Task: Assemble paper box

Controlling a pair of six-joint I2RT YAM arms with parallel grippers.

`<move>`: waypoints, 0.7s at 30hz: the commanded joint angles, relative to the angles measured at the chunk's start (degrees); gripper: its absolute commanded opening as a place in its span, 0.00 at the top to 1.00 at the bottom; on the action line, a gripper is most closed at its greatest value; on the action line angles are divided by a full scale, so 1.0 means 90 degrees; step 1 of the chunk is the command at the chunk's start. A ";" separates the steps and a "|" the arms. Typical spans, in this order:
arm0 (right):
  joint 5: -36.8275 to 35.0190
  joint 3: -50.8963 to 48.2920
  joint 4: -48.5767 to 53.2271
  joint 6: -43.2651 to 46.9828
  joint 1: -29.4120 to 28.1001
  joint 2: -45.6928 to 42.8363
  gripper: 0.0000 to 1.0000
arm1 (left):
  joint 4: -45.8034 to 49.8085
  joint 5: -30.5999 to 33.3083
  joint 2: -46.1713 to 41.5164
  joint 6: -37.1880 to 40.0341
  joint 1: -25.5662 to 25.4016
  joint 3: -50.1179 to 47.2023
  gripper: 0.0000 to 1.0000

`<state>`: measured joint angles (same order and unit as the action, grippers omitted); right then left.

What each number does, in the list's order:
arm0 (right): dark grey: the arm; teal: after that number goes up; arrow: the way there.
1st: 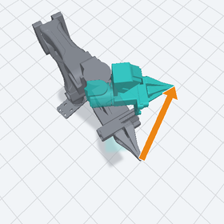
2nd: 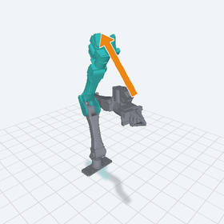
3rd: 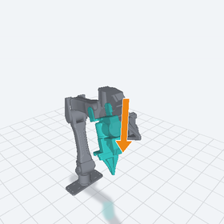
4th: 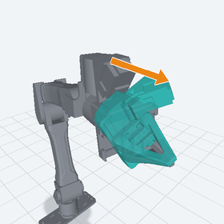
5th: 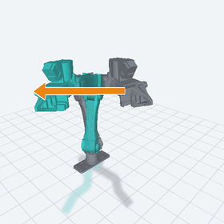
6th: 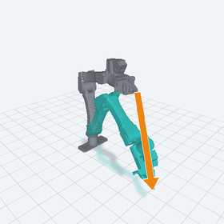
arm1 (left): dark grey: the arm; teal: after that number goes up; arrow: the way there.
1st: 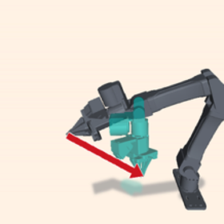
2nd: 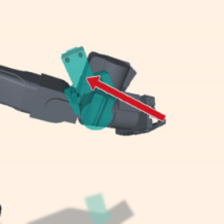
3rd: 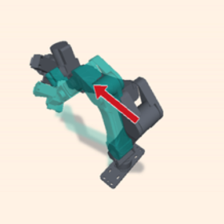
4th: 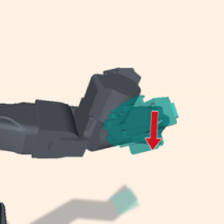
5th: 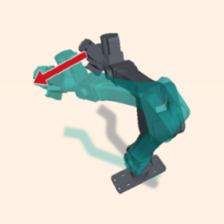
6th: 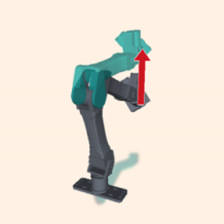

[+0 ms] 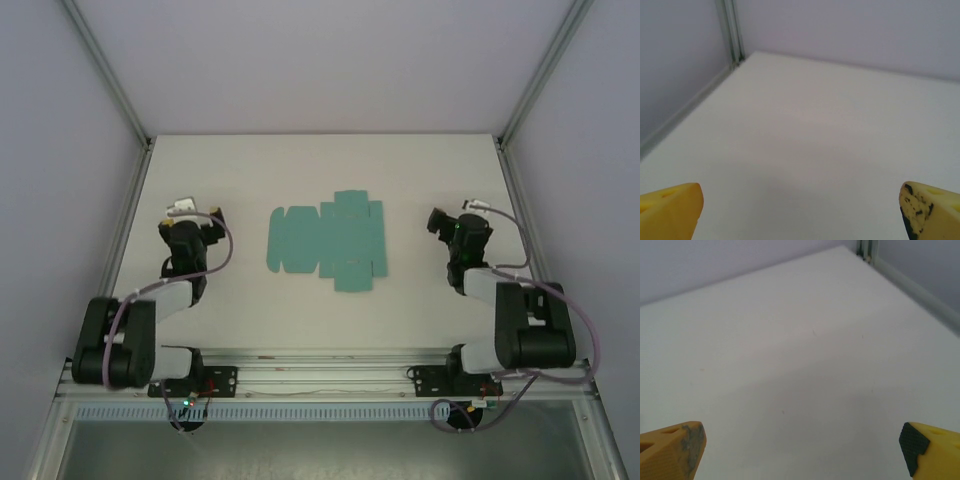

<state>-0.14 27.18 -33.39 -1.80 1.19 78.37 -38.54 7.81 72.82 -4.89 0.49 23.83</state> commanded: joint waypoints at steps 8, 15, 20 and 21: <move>-0.0131 0.1752 0.3831 -0.1098 -0.1386 -0.0935 0.06 | 0.4256 -0.1794 -0.0554 -0.1841 -0.0658 0.1888 0.00; 0.0930 0.2110 0.4100 -0.2330 -0.2600 -0.0130 0.32 | 0.5097 -0.2660 0.0778 -0.2526 -0.1187 0.2521 0.00; 0.1574 0.2427 0.4188 -0.2579 -0.2832 0.0863 0.51 | 0.5001 -0.2856 0.1267 -0.2636 -0.1190 0.2697 0.00; 0.1509 0.2471 0.4210 -0.2659 -0.2826 0.1050 0.53 | 0.5048 -0.2814 0.1332 -0.2606 -0.1186 0.2739 0.00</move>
<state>10.74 47.55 1.61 -21.96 -24.10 85.30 4.60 -15.73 84.40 -26.81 -10.04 45.47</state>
